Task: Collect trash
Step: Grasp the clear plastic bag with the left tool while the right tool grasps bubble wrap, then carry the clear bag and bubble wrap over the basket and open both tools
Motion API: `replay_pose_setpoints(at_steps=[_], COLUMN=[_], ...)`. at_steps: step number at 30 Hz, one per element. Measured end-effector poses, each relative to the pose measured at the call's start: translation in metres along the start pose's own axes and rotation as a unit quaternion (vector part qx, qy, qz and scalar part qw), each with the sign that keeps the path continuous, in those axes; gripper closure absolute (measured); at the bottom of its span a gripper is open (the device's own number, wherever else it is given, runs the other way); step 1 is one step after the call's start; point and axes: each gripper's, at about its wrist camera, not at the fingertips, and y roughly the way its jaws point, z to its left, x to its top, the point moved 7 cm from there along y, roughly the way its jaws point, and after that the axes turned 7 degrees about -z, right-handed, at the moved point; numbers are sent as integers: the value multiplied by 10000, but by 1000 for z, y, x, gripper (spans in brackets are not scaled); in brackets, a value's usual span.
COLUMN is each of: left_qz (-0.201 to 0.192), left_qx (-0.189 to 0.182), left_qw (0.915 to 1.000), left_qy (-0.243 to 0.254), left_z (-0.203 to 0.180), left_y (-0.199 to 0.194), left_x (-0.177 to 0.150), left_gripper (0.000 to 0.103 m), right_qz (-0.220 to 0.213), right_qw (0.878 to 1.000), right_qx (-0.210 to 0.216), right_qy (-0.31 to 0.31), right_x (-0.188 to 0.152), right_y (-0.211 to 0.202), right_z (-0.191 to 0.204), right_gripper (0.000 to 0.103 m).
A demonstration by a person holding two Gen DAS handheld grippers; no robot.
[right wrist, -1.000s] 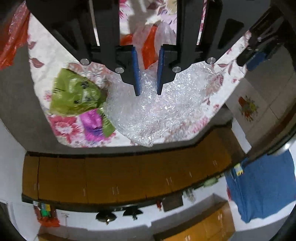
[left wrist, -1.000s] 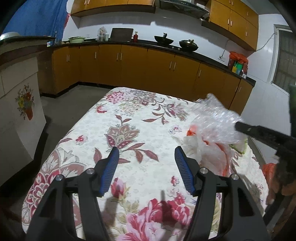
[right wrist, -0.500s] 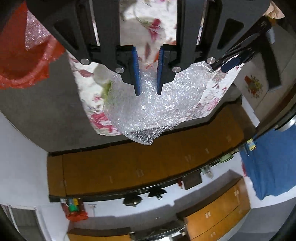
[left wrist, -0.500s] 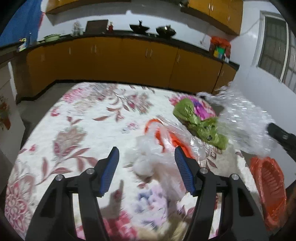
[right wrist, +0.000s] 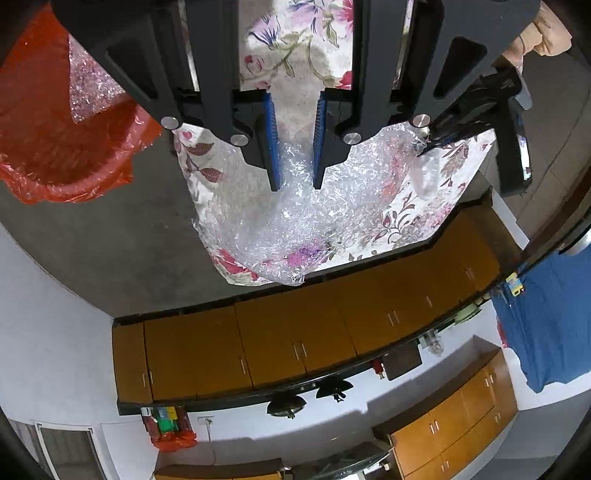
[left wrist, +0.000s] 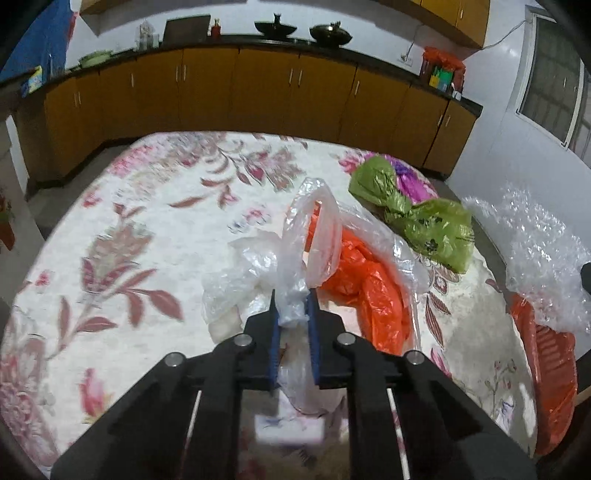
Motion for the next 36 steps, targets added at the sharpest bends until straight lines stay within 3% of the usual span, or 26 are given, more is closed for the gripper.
replay_pose_setpoints(at_steps=[8, 16, 27, 36], left_qz=[-347, -579, -503, -262], left_qx=[-189, -932, -1950, -2474], left_qw=[9990, 9926, 9758, 9622], left_qy=[209, 512, 853, 1107], left_z=[-13, -77, -167, -225], left_y=[-51, -96, -129, -130], left_x=[15, 22, 9, -12], left_gripper=[89, 89, 89, 89], right_qz=[-317, -629, -825, -869], right_qw=[9992, 9949, 9839, 9749], right_qx=[-257, -779, -1513, -1920], right_qy=[32, 155, 466, 714], right_x=[8, 9, -3, -13], right_y=[-40, -91, -143, -164], right_z=[-13, -48, -97, -133], right_gripper=[86, 86, 86, 86])
